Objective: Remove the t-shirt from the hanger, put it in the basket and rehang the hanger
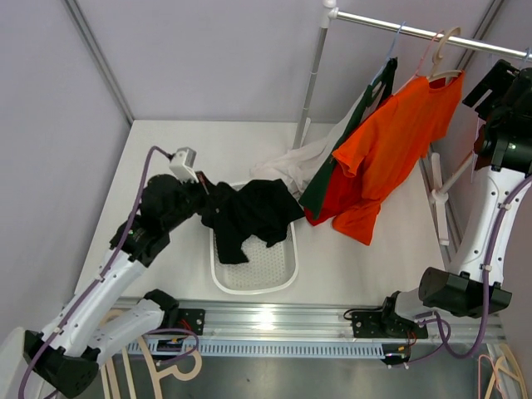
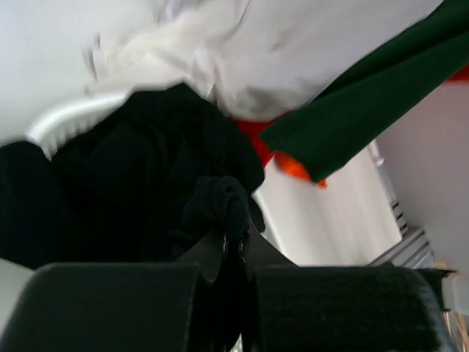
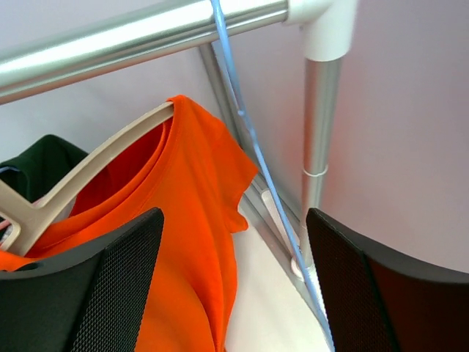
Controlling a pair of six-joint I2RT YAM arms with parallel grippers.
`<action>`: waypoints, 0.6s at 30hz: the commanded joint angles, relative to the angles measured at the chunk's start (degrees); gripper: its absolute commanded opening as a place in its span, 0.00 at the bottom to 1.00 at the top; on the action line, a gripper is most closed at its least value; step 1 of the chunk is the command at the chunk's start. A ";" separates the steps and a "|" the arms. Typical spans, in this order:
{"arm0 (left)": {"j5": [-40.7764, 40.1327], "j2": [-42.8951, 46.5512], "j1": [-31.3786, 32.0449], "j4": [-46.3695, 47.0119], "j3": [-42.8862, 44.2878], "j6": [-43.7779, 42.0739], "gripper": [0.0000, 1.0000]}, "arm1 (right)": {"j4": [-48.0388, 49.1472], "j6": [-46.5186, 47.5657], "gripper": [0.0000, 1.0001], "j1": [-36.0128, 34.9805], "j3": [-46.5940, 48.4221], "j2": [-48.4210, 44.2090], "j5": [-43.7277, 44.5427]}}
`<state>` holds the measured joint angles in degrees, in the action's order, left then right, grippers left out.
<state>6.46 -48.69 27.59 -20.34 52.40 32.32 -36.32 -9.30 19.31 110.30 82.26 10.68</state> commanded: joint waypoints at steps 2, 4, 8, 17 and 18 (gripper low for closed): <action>-1.79 -0.79 4.47 -2.51 -7.57 2.93 0.01 | -2.18 -0.54 0.84 -0.24 3.43 -2.19 3.21; -3.03 -3.42 8.78 -2.86 -9.59 3.71 0.01 | -2.27 -1.07 0.84 -0.24 3.08 -3.41 2.60; 2.06 -17.01 10.02 1.87 -11.62 5.48 0.01 | -3.50 -1.51 0.90 -0.85 3.08 -5.35 0.67; 1.37 -23.38 10.02 2.17 -4.42 2.76 0.87 | -5.87 -2.21 0.99 -2.26 5.45 -7.20 -1.18; -0.03 -24.25 10.02 0.75 -3.80 2.23 0.87 | -5.87 -2.39 0.99 -2.26 5.28 -7.37 -1.53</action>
<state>8.54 -73.38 37.43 -19.88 44.12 35.99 -41.54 -10.96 17.34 113.97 75.85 10.83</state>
